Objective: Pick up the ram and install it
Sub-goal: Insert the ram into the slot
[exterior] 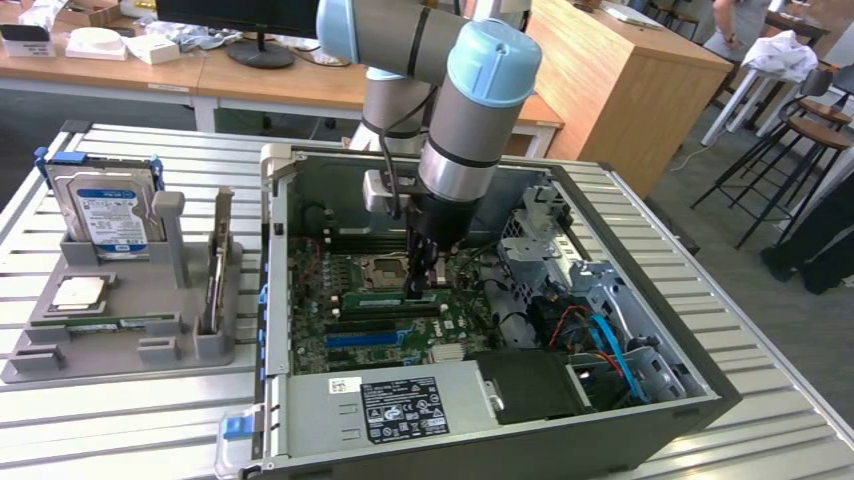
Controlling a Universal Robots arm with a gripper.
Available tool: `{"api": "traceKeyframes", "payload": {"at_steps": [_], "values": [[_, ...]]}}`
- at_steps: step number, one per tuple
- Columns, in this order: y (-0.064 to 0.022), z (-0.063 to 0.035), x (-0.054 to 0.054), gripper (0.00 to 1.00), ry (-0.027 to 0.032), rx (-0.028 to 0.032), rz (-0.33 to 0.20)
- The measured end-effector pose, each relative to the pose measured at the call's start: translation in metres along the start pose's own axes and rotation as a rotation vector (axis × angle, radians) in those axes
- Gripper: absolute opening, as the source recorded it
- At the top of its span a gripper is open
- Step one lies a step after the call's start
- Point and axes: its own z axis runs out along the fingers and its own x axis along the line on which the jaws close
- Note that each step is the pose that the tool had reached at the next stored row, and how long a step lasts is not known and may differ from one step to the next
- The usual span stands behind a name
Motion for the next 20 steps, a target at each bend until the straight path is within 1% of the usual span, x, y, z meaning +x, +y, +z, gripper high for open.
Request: {"api": "traceKeyframes", "payload": {"at_steps": [14,20], "values": [[-0.0002,0.0040,-0.0007,0.11,0.0000,0.0000,0.000],[-0.0002,0.0040,-0.0007,0.11,0.0002,-0.0001,0.000]]}}
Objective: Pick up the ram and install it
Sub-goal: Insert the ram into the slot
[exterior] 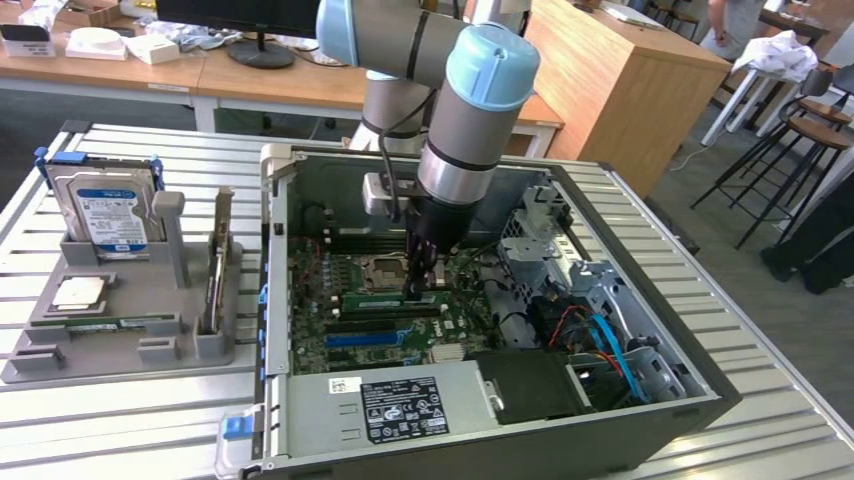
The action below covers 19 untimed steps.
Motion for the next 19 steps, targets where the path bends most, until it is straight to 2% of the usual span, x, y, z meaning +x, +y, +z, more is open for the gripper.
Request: {"api": "traceKeyframes", "payload": {"at_steps": [19], "values": [[-0.0001,0.0021,-0.0003,0.11,0.0000,0.0000,0.000]]}}
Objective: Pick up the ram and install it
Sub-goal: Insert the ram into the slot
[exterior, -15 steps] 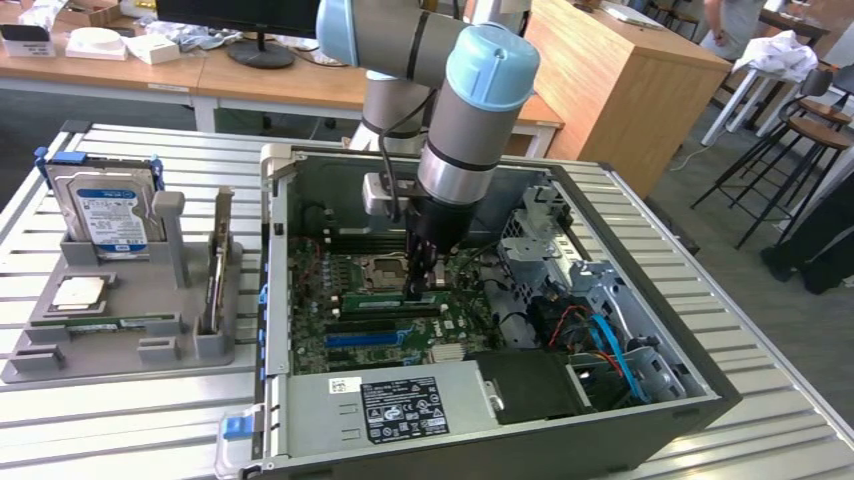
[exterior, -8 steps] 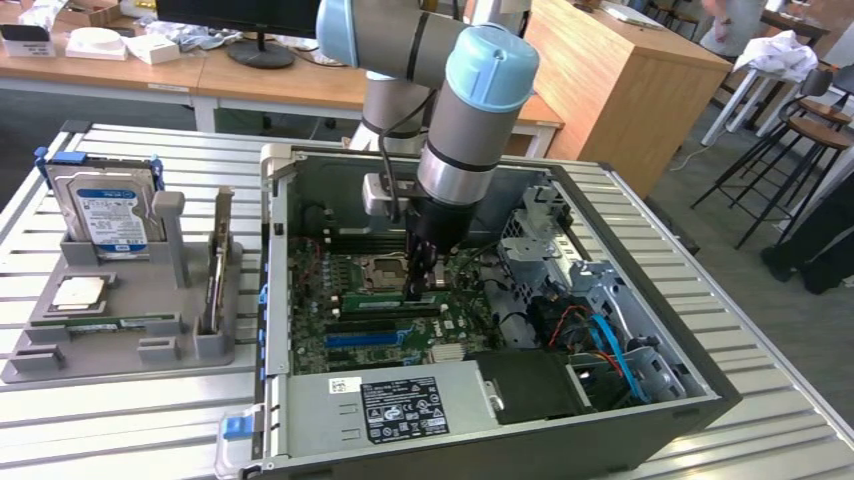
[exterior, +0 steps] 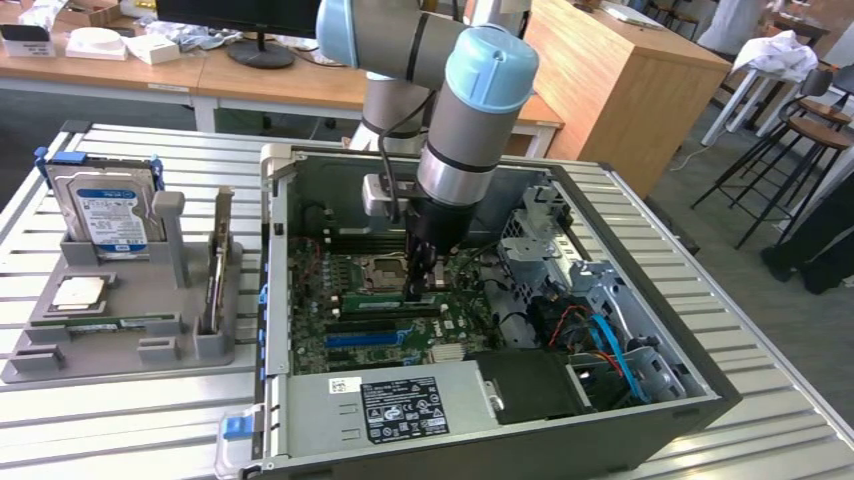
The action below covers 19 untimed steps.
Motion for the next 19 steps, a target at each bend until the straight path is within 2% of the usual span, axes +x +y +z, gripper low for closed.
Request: {"api": "traceKeyframes", "payload": {"at_steps": [19], "values": [[-0.0002,0.0008,0.0000,0.11,-0.0002,0.0000,0.000]]}}
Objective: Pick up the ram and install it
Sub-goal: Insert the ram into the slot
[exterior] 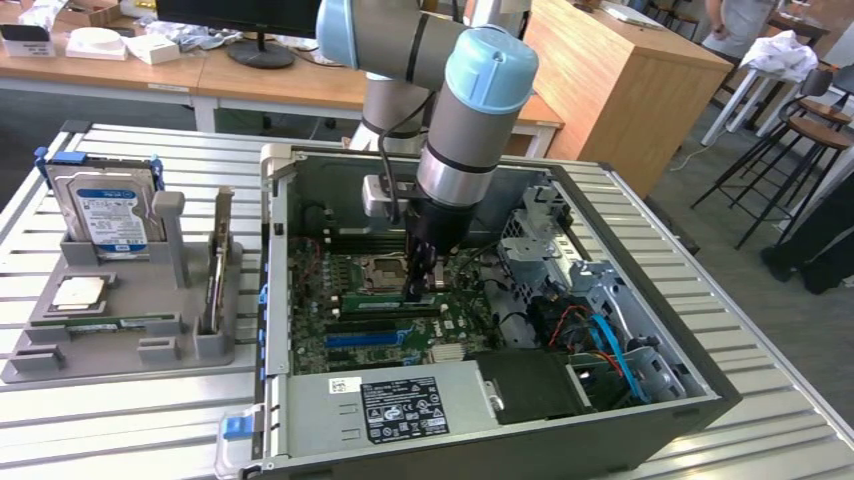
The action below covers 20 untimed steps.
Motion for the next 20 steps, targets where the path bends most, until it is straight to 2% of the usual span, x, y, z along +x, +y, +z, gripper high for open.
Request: {"api": "traceKeyframes", "payload": {"at_steps": [20], "values": [[0.0000,0.0011,0.0000,0.11,0.0005,-0.0001,-0.014]]}}
